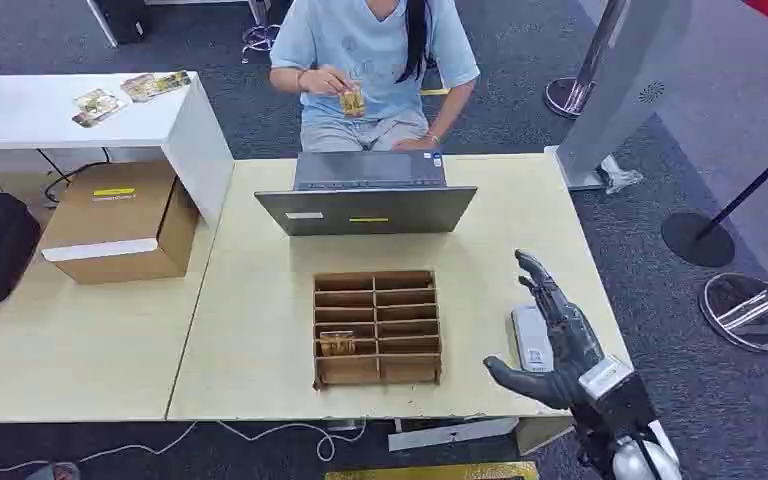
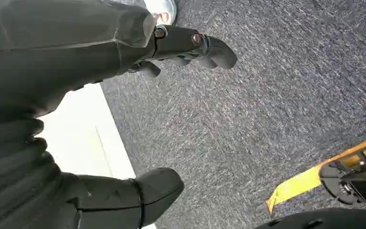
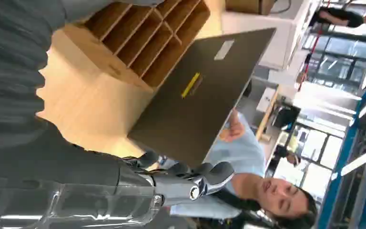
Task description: Pass the card to the sensor for recognition and then transmit it.
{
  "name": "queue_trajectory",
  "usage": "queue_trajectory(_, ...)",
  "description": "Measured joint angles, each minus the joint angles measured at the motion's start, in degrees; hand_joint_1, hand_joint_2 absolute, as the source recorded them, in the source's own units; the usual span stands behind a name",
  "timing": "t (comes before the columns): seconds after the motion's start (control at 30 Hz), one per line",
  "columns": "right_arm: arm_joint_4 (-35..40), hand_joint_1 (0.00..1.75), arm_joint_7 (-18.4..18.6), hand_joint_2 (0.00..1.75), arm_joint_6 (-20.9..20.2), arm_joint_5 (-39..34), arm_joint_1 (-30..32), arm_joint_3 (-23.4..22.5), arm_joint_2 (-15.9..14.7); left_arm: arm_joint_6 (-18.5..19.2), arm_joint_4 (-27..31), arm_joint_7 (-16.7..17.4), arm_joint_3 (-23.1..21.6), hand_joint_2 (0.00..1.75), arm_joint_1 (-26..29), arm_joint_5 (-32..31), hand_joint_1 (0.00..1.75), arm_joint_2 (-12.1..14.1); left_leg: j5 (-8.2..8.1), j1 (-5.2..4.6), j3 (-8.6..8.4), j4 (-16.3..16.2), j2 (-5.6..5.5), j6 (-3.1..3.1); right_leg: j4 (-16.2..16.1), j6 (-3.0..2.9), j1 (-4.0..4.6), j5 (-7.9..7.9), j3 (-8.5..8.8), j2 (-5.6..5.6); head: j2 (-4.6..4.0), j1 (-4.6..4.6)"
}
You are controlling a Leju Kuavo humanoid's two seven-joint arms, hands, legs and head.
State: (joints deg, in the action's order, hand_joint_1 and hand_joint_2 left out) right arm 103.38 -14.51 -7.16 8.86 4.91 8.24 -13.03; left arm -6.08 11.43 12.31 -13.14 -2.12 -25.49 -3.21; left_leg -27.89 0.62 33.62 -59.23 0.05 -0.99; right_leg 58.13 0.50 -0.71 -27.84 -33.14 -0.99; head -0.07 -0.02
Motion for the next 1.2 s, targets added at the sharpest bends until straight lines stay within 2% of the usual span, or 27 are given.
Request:
queue_trajectory(0.07, 0.0, 0.0, -1.0, 1.75, 3.2, 3.1, -0.5, 0.0, 0.0, 0.0, 0.0, 0.0, 0.0, 1.75, 0.0, -0.1, 0.0, 0.0, 0.0, 0.0, 0.0, 0.0, 0.0, 0.0, 0.0, 0.0, 0.0, 0.0, 0.0, 0.01, 0.0, -0.02)
queue_trajectory(0.1, 0.0, 0.0, -1.8, 1.75, 6.0, 5.8, -0.9, 0.0, 0.1, 0.0, 0.0, 0.1, 0.0, 1.75, 0.0, -0.2, 0.0, 0.0, 0.0, 0.0, 0.0, 0.0, 0.0, 0.0, 0.0, 0.0, 0.0, 0.0, 0.0, 0.01, 0.0, 0.0)
queue_trajectory(0.17, 0.0, 0.0, -2.2, 1.75, 12.4, 12.7, -1.9, 0.0, 0.7, 0.1, 0.0, 0.6, 0.0, 1.75, 0.0, -0.5, 0.0, -0.1, 0.0, 0.0, -0.01, 0.0, 0.01, 0.0, 0.0, 0.0, 0.0, 0.01, 0.0, 0.02, 0.0, -0.02)
queue_trajectory(0.27, 0.4, 0.0, -2.4, 1.75, 18.9, 21.2, -3.2, 0.3, 1.6, 0.1, 0.0, 1.0, 0.0, 1.75, 0.0, -0.9, 0.0, -0.2, 0.0, 0.0, 0.0, 0.0, 0.0, 0.0, 0.0, 0.0, 0.0, 0.01, 0.01, 0.01, 0.0, 0.0)
queue_trajectory(0.33, 0.5, 0.0, -2.0, 1.75, 23.9, 29.7, -4.5, 1.2, 1.9, 0.1, 0.0, 1.0, 0.0, 1.75, 0.0, -1.4, 0.0, -0.3, 0.0, 0.0, -0.01, 0.0, 0.01, 0.0, 0.0, -0.01, 0.0, 0.01, 0.01, 0.03, 0.0, 0.0)
queue_trajectory(0.5, -0.1, 0.0, 1.8, 1.75, 29.8, 46.5, -9.6, 4.8, 2.0, 0.3, 0.0, 1.0, 0.0, 1.75, -0.1, -2.4, 0.0, -0.5, 0.02, 0.0, -0.03, 0.0, 0.08, -0.02, 0.0, -0.05, 0.0, 0.04, 0.0, 0.09, 0.0, -0.02)
queue_trajectory(0.6, -1.7, 0.0, 4.8, 1.75, 32.1, 52.5, -14.6, 7.9, 1.6, 0.5, 0.0, 0.9, 0.0, 1.75, -0.2, -3.0, 0.0, -0.6, 0.05, 0.0, -0.03, 0.0, 0.11, -0.04, 0.0, -0.03, 0.0, 0.07, 0.0, 0.1, 0.0, 0.0)
queue_trajectory(0.77, -6.8, 0.0, 8.6, 1.75, 33.0, 58.4, -25.2, 13.4, 1.2, 0.9, 0.0, 0.9, 0.0, 1.75, -0.4, -4.4, 0.0, -0.6, 0.12, 0.0, -0.03, 0.0, 0.14, -0.06, 0.1, -0.02, 0.0, 0.15, 0.01, 0.14, 0.0, 0.0)
queue_trajectory(0.93, -15.7, 0.0, 11.2, 1.75, 31.1, 60.4, -38.7, 19.4, 1.4, 0.9, 0.0, 0.9, 0.0, 1.75, -0.7, -5.2, 0.0, -0.6, 0.18, 0.0, -0.04, 0.0, 0.16, -0.01, 0.1, -0.05, 0.0, 0.23, 0.0, 0.17, 0.0, -0.02)
queue_trajectory(1.13, -26.9, 0.0, 14.4, 1.75, 25.4, 59.7, -51.7, 24.3, 4.4, 0.9, 0.0, -0.4, 0.0, 1.75, -0.8, -6.3, 0.0, -0.6, 0.23, 0.01, -0.03, 0.0, 0.12, -0.06, 0.1, -0.07, 0.0, 0.25, -0.02, 0.14, 0.0, 0.0)
queue_trajectory(1.2, -31.2, 0.0, 15.0, 1.75, 22.1, 57.4, -56.0, 25.3, 5.8, 1.1, 0.0, -0.4, 0.0, 1.75, -0.9, -6.8, 0.0, -0.6, 0.23, 0.01, -0.02, 0.0, 0.13, -0.06, 0.1, -0.07, 0.01, 0.25, -0.02, 0.16, 0.0, 0.0)
